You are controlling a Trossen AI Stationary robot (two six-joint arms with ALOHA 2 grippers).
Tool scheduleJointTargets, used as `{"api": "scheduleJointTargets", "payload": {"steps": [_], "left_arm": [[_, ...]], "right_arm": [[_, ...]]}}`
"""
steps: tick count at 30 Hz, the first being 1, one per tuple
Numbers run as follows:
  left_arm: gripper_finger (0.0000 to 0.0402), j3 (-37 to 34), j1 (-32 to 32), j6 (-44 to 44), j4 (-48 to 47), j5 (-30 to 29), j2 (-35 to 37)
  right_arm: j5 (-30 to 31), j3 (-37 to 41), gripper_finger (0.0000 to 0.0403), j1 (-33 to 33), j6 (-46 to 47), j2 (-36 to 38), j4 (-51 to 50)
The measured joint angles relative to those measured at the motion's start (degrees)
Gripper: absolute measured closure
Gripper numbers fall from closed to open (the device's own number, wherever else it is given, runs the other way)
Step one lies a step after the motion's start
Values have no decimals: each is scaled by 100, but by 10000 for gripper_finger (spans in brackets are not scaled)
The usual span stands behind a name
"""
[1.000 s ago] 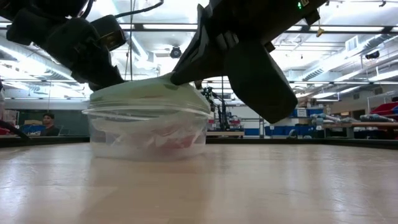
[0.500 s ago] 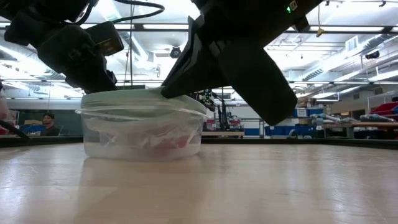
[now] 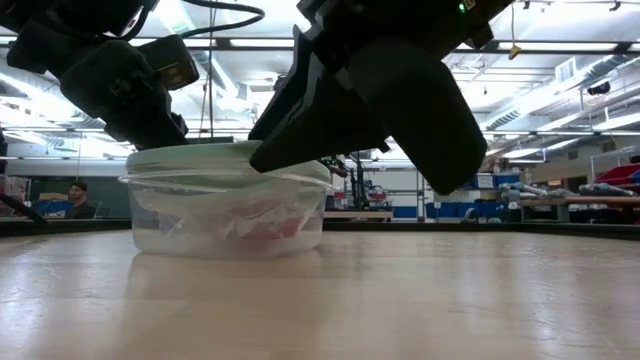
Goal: Roll bandage
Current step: Close the transparent tupperware
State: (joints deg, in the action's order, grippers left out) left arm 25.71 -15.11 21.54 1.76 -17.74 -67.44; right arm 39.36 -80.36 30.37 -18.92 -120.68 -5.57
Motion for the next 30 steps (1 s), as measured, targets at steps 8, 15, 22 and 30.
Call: {"api": "scheduleJointTargets", "payload": {"steps": [8, 15, 22, 30], "left_arm": [[239, 2, 4, 122, -35, 164, 0], [239, 7, 4, 126, -51, 263, 2], [239, 7, 2, 130, -42, 356, 0], [239, 7, 0, 132, -35, 546, 2]], "right_arm": [[-452, 9, 279, -74, 151, -11, 51], [-274, 6, 279, -88, 251, 31, -110], [50, 22, 280, -38, 288, 160, -253], [132, 20, 280, -11, 330, 242, -182]]}}
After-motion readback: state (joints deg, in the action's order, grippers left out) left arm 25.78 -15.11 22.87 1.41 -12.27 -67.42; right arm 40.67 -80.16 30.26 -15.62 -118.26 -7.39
